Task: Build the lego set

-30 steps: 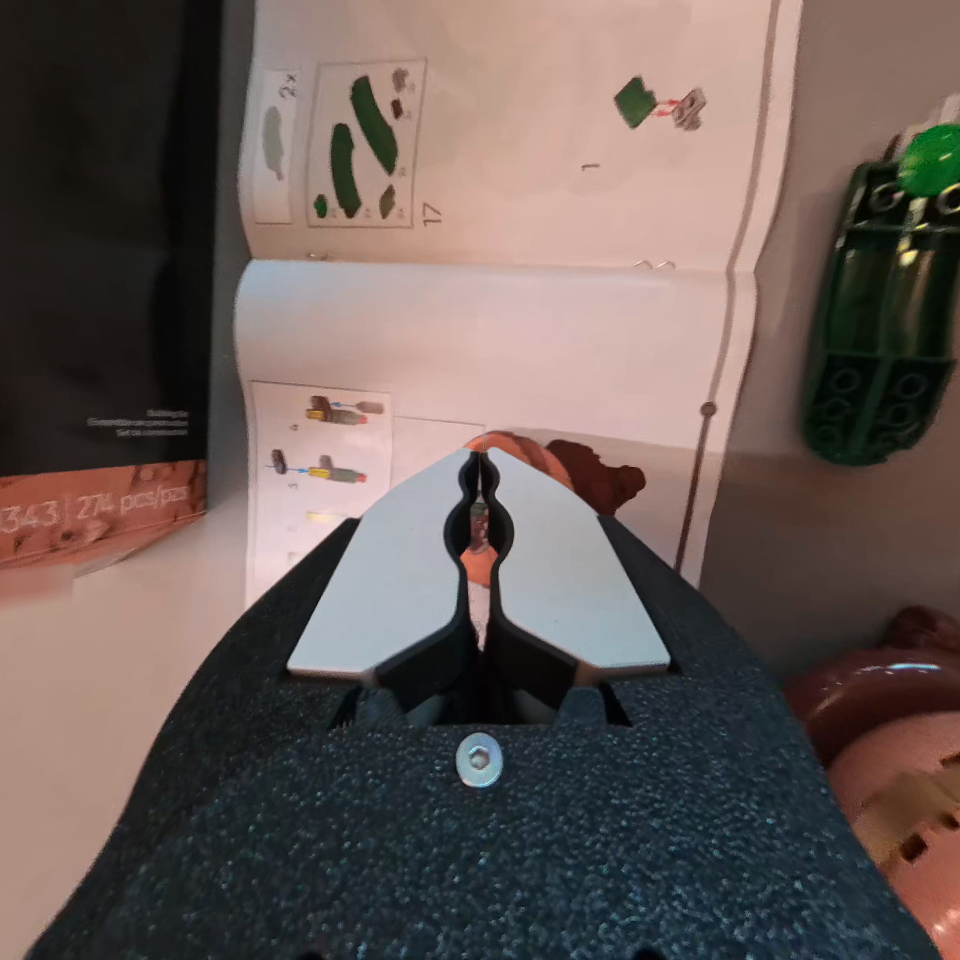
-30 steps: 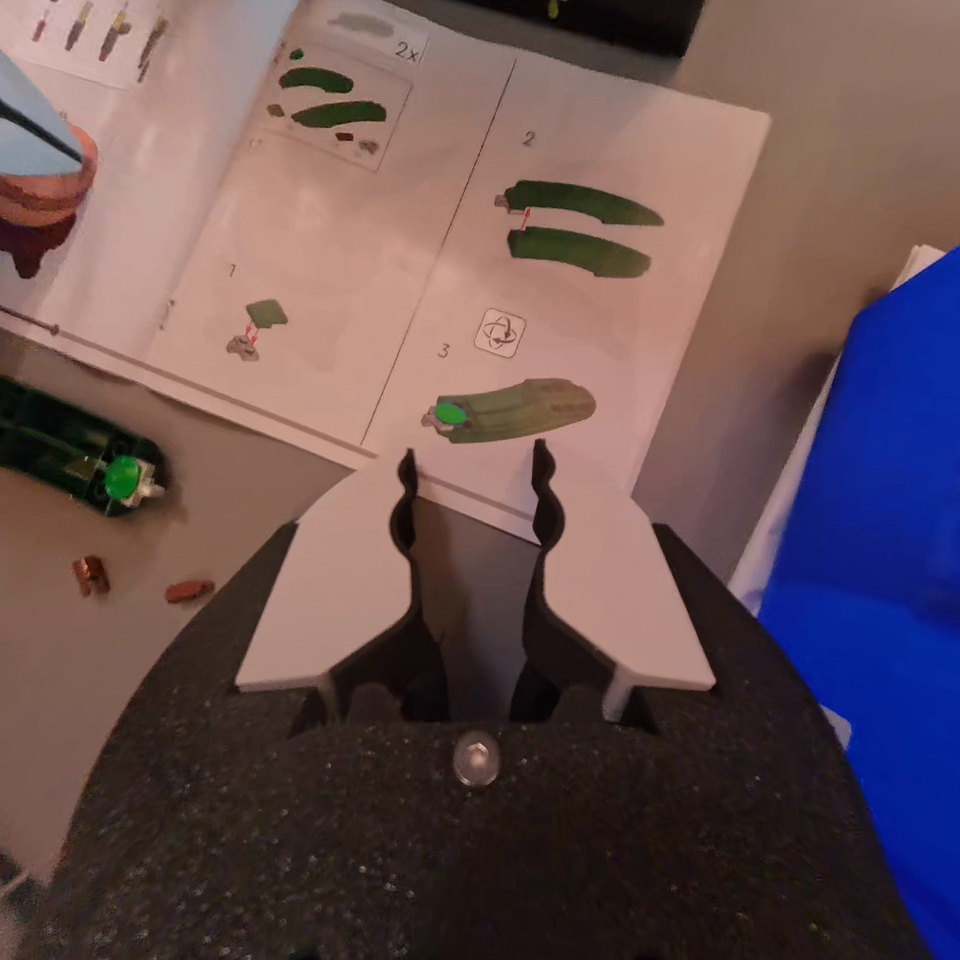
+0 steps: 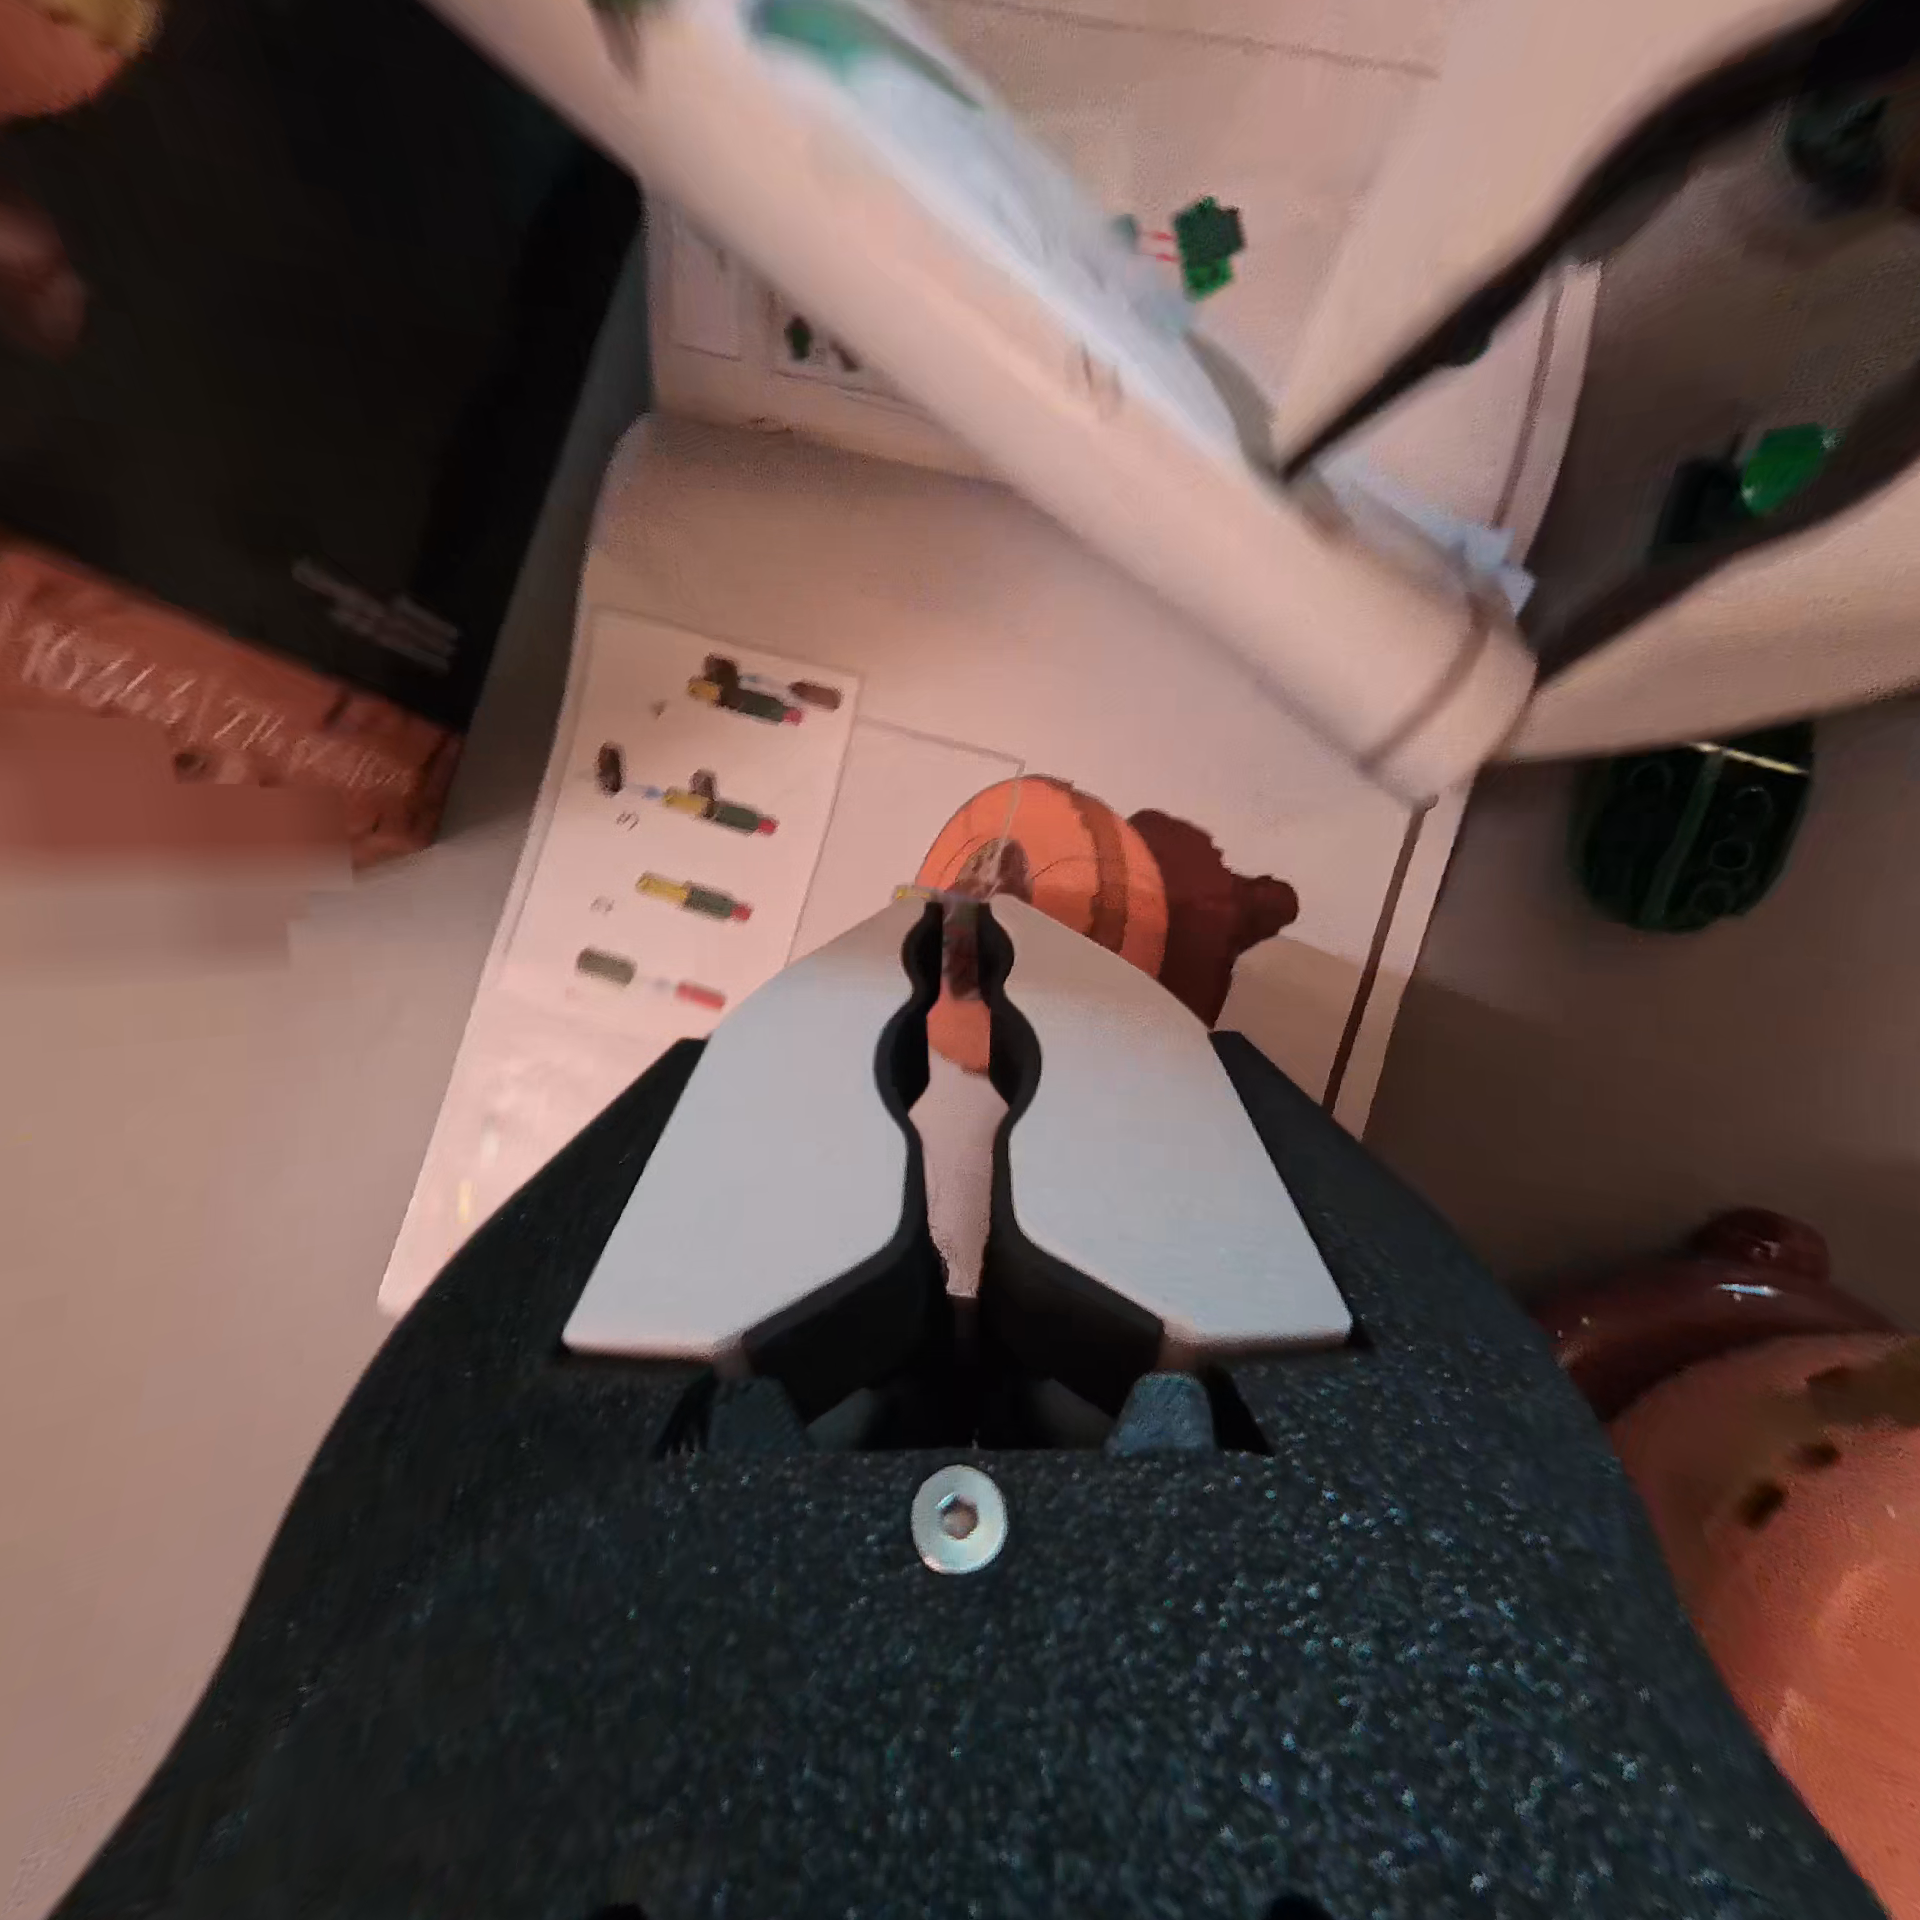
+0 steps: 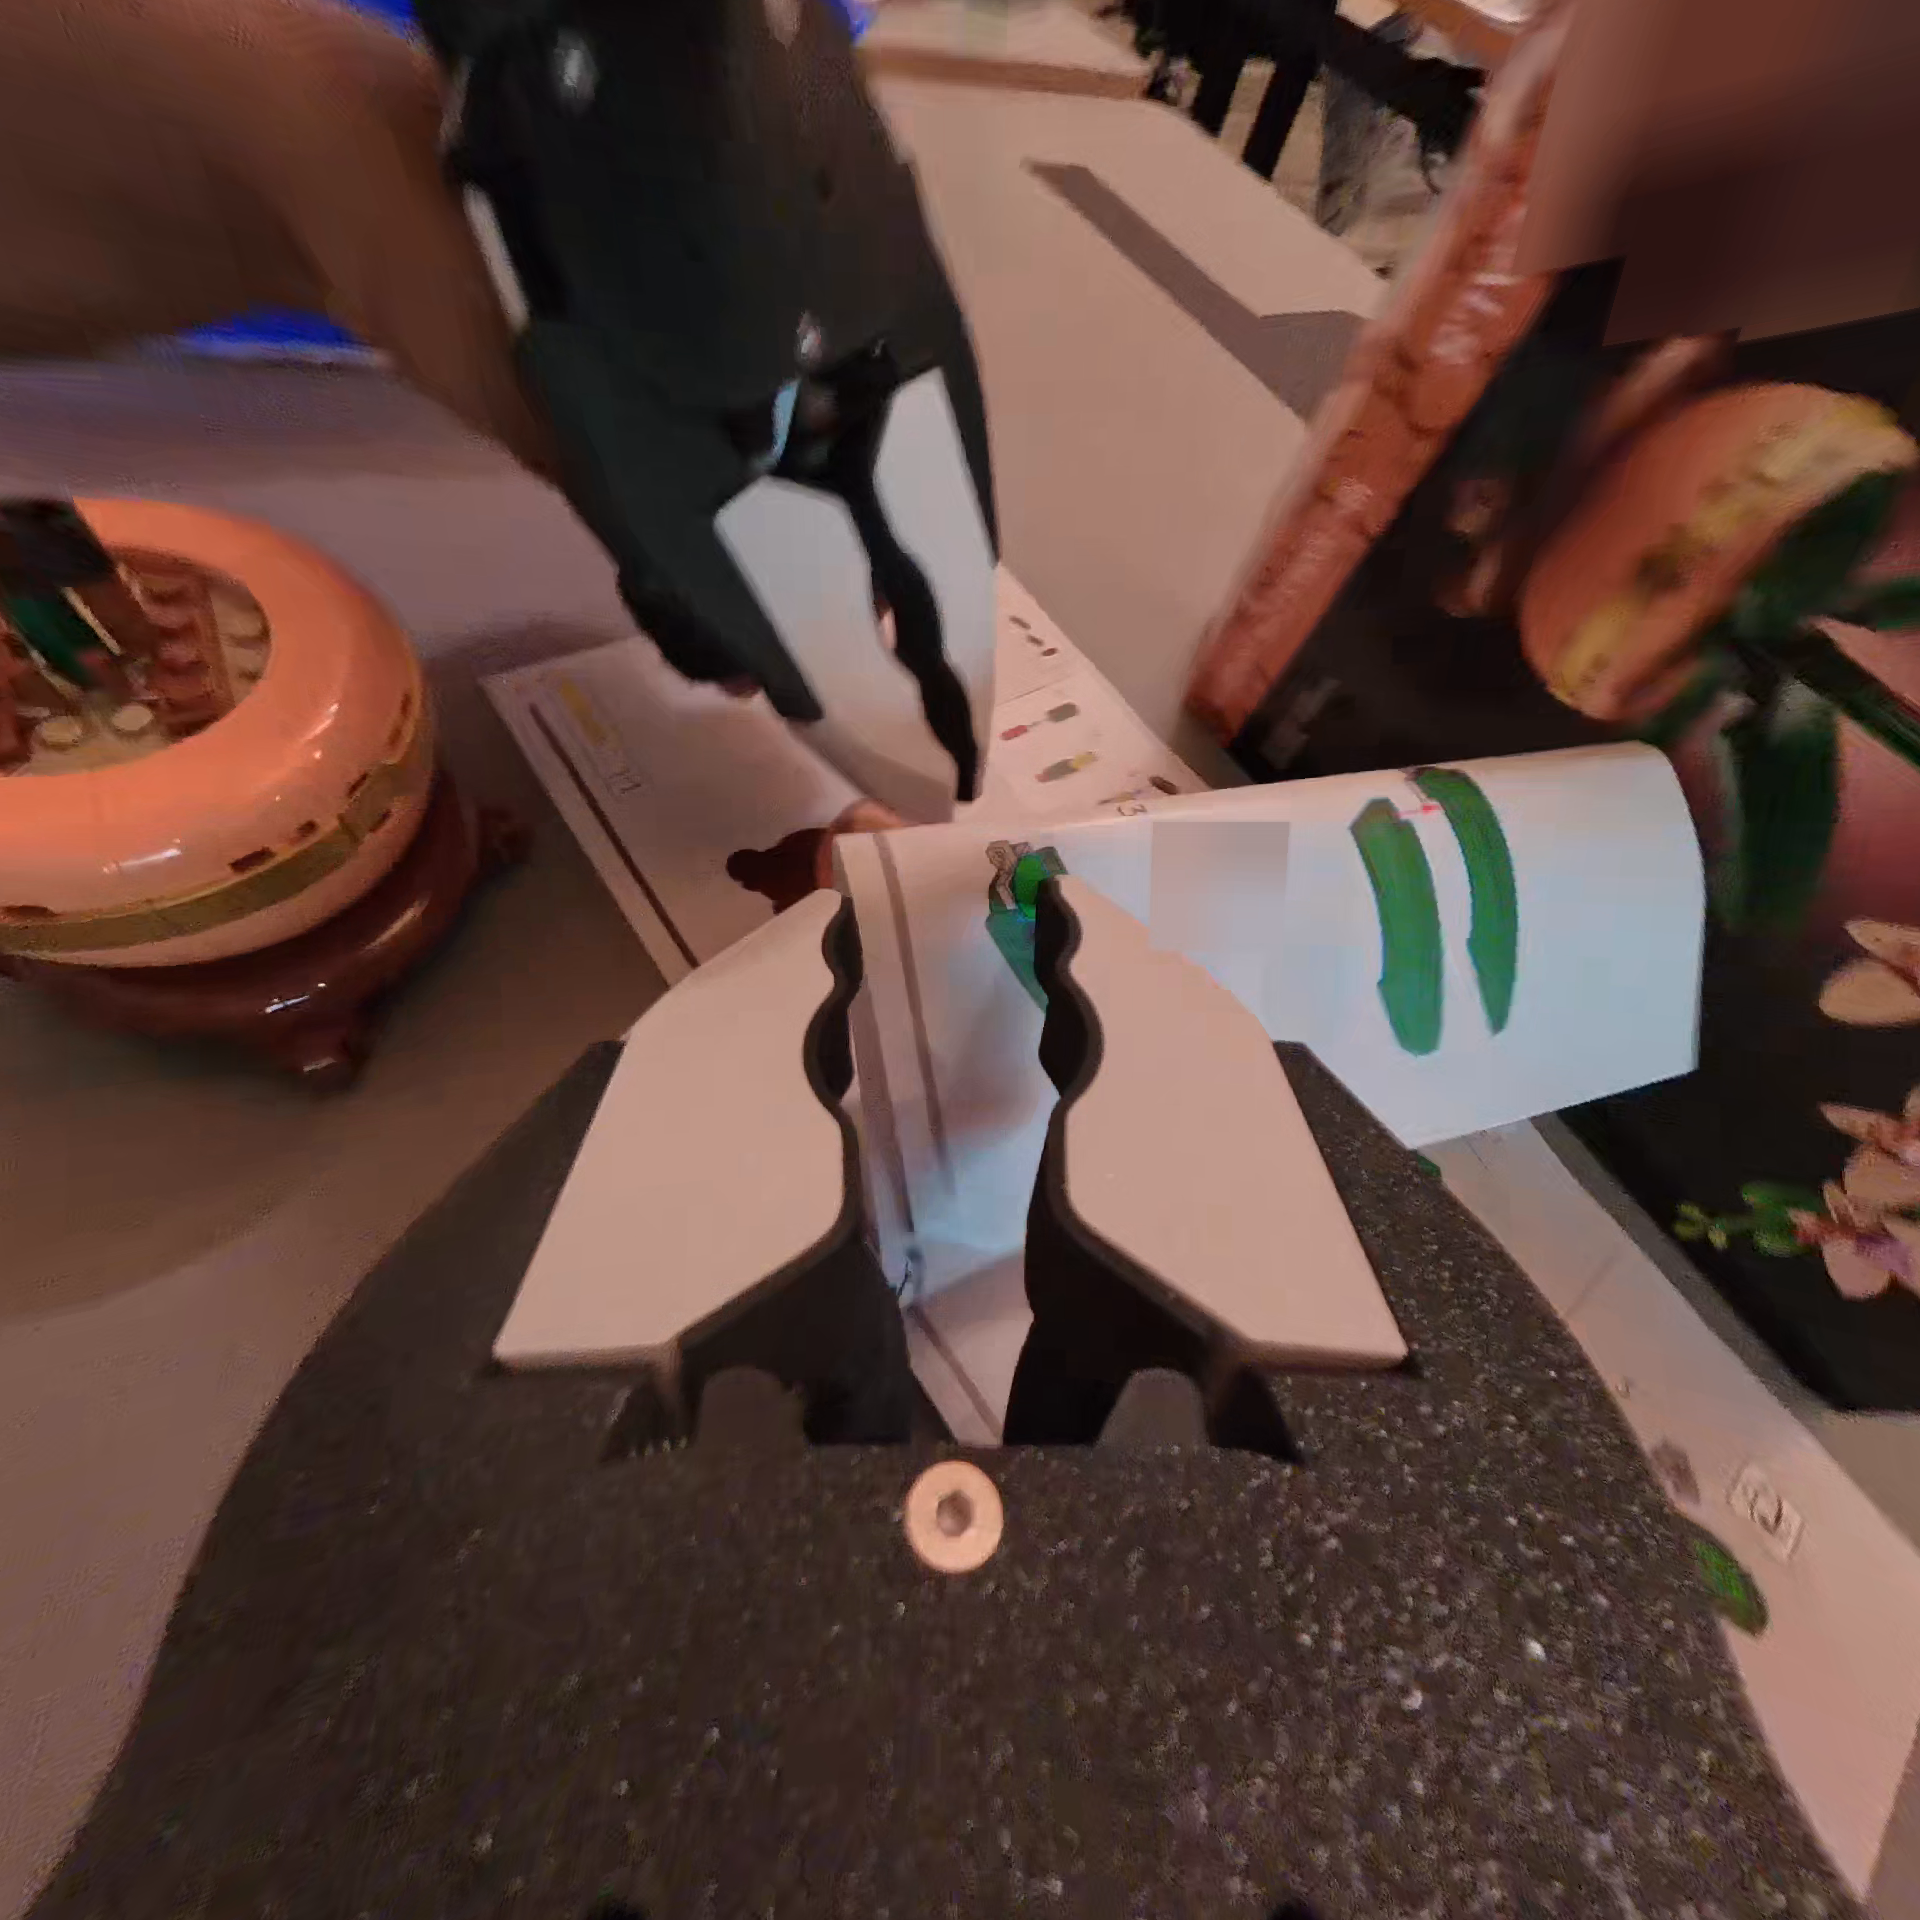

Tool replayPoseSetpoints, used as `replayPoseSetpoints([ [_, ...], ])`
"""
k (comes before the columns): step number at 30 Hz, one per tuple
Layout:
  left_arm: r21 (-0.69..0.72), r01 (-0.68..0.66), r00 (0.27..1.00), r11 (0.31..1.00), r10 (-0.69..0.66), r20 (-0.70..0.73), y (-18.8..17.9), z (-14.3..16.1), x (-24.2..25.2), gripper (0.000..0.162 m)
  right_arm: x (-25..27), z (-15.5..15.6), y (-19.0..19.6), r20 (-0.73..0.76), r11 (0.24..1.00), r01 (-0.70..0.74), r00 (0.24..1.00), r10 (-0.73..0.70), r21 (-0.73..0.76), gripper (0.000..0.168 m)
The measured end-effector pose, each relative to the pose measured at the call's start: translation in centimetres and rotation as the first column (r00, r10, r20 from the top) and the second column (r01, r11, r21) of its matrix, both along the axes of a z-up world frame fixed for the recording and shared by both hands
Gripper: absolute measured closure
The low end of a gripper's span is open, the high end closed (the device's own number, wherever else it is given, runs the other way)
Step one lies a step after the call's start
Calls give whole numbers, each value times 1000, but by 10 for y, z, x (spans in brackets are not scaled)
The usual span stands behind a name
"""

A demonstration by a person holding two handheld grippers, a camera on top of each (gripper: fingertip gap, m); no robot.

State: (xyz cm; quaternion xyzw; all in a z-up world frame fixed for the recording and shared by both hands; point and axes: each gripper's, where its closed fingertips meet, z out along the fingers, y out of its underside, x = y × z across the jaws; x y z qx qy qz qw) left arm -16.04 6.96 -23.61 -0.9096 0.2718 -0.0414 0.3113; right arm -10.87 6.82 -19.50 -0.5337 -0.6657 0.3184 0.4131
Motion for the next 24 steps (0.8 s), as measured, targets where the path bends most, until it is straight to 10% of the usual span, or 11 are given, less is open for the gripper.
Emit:
replayPoseSetpoints([
  [9,245,-215,977,945,210,49,-7,42,-41,155,-24,-17,-45,137,954,-243,966,220,176,135],
  [14,147,-198,977,969,182,111,-5,13,-28,154,-29,-13,-51,103,937,-293,955,277,193,134],
  [24,80,-200,969,977,185,162,-10,-6,-28,154,-20,84,-86,-400,872,-360,783,476,331,132],
])
